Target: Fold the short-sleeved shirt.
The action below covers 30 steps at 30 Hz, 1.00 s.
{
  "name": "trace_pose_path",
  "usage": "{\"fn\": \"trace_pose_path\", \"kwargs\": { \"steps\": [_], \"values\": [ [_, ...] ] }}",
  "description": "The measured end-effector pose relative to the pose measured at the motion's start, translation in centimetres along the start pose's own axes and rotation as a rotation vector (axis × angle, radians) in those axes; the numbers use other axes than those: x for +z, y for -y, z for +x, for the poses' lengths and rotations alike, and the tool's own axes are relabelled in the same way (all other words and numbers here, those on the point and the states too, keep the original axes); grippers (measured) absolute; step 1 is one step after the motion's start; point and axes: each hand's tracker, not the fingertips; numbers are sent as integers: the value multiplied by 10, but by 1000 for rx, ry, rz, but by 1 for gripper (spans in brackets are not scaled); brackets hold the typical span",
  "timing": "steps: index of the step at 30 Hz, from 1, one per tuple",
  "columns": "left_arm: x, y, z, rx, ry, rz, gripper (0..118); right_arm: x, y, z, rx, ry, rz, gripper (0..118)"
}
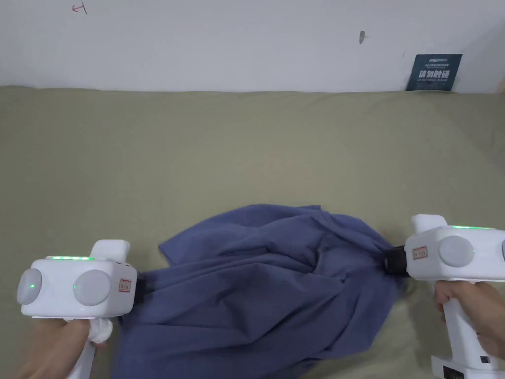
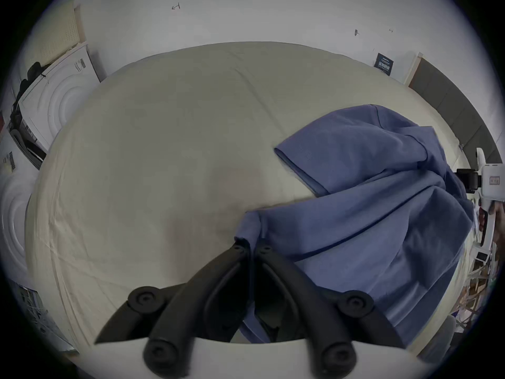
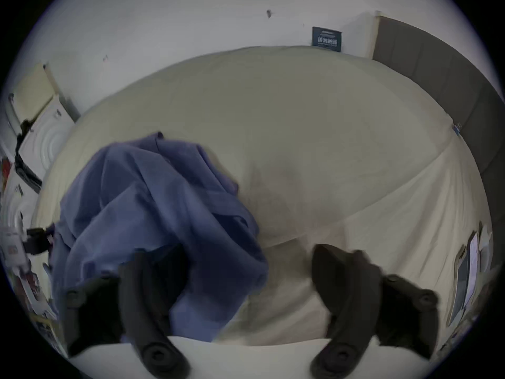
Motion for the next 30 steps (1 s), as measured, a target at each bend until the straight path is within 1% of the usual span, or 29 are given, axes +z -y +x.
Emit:
{"fn": "trace_pose_path", "kwargs": {
  "steps": [1, 2, 4, 5, 6, 8, 9, 12, 14, 18, 21, 24, 28, 30],
  "values": [
    [3, -1, -1, 8, 1, -2, 2, -8, -2, 11, -20, -94, 4, 26],
    [10, -2, -2, 12, -5, 1, 2, 1, -1, 12, -48, -57, 10, 2],
    [28, -5, -11, 14, -27, 53, 2, 20, -1, 16, -21, -63, 54, 2],
    [42, -8, -17, 32, -19, 75, 2, 53, -1, 3, 9, -33, 94, 2],
    [59, -11, -23, 69, -30, 110, 2, 69, -1, 2, 17, -30, 112, 2],
    [93, -16, -38, 87, -49, 170, 2, 105, -1, 3, 8, -34, 164, 2],
    [112, -19, -45, 88, -65, 199, 2, 113, -9, 13, -12, -56, 159, 2],
    [165, -28, -61, 92, -99, 263, 2, 164, -18, 19, -27, -87, 236, 2],
    [201, -33, -69, 94, -127, 322, 2, 196, -24, 20, -23, -96, 285, 2],
    [261, -46, -74, 100, -113, 399, 2, 249, -43, 13, 20, -98, 373, 2],
    [293, -65, -68, 73, -182, 438, 2, 284, -61, 6, 58, -74, 443, 2],
    [317, -92, -66, 100, -176, 486, 2, 310, -85, 1, 67, -38, 485, 2],
    [334, -133, -56, 111, -193, 533, 2, 326, -124, -4, 92, 28, 525, 2],
    [335, -153, -49, 105, -216, 560, 2, 325, -145, -8, 81, 51, 546, 2]
  ]
}}
